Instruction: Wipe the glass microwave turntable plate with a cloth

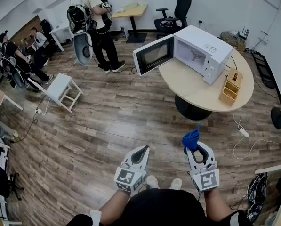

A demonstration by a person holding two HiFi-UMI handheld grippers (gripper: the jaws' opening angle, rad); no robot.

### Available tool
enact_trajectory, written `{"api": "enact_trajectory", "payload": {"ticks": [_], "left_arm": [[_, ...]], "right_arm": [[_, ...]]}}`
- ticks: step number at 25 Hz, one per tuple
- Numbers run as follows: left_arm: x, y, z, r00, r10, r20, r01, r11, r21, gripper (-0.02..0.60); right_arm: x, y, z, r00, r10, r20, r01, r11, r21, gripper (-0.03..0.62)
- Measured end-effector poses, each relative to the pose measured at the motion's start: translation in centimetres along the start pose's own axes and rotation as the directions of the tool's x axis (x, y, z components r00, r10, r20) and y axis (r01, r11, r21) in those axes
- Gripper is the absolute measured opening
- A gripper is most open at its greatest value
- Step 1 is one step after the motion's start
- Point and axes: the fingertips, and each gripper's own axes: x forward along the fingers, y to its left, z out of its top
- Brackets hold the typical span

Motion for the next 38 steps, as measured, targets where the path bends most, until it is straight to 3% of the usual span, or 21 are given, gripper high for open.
{"api": "enact_trajectory", "payload": {"ticks": [12,20,28,38], "left_arm": [[-1.3,3.0,-0.6,0.999,-0.038,0.004,0.038,0.999,-0.005,0.006],[-0.4,5.1,-0.7,0.999,-0.048,0.001,0.048,0.999,-0.008,0.006],[4.1,8.6,0.8,0.999,-0.033,0.001,0.033,0.999,0.008,0.006],[14.6,12.0,4.1,0.999,-0.031,-0.02,0.032,0.998,0.046,0.006]], "right_arm": [[1.9,2.0,0.6,0.996,-0.085,-0.02,0.086,0.996,0.028,0.097],[3.6,1.8,0.1,0.995,-0.096,-0.013,0.096,0.995,0.033,0.098],[8.7,-1.5,-0.2,0.995,-0.099,-0.006,0.099,0.994,0.036,0.098],[16.6,-9.8,-2.0,0.996,-0.089,-0.023,0.09,0.995,0.054,0.098]]}}
